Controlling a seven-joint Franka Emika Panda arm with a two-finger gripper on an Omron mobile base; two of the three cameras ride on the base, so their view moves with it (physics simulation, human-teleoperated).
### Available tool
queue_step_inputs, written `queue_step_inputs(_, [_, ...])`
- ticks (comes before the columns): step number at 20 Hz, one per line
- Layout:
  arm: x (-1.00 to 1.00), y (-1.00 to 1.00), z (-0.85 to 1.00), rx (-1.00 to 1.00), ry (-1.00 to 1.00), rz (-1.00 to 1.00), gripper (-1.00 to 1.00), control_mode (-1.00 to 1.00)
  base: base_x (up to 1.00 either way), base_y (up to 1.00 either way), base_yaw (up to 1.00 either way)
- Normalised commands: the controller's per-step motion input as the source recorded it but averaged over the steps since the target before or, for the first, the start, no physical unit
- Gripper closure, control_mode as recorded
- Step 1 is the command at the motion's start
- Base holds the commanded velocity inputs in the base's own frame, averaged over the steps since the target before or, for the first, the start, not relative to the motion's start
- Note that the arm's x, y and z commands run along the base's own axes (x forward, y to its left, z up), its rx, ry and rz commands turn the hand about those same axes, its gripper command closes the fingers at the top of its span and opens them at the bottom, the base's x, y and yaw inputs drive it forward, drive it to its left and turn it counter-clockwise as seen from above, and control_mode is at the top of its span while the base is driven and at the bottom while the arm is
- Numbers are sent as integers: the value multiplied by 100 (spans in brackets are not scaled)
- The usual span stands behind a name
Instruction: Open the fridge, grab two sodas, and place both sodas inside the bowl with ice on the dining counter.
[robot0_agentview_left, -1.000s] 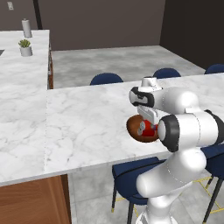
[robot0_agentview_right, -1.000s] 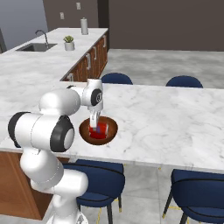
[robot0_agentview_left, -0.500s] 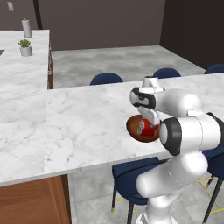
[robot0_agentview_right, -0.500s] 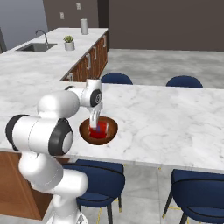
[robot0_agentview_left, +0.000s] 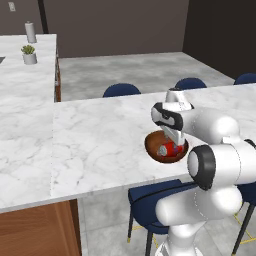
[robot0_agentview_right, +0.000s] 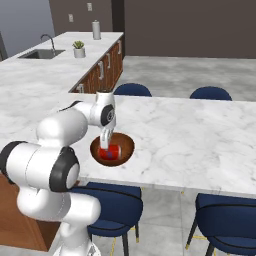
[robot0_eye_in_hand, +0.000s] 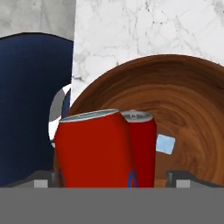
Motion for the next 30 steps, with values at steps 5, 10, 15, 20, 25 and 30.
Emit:
queue_step_inputs(5, [0, 0, 32, -4, 0, -3, -100, -100, 0, 0, 0])
queue_step_inputs(10, [0, 0, 38, -6, -1, -3, -100, -100, 0, 0, 0])
queue_step_inputs(15, [-29, -1, 25, -3, -5, -5, -100, -100, 0, 0, 0])
queue_step_inputs(20, [-86, -8, 10, 0, -14, -10, -100, -100, 0, 0, 0])
queue_step_inputs(25, [-100, -9, 22, 0, -25, -13, -100, -100, 0, 0, 0])
queue_step_inputs(30, [-100, -11, 39, 0, -30, -14, -100, -100, 0, 0, 0])
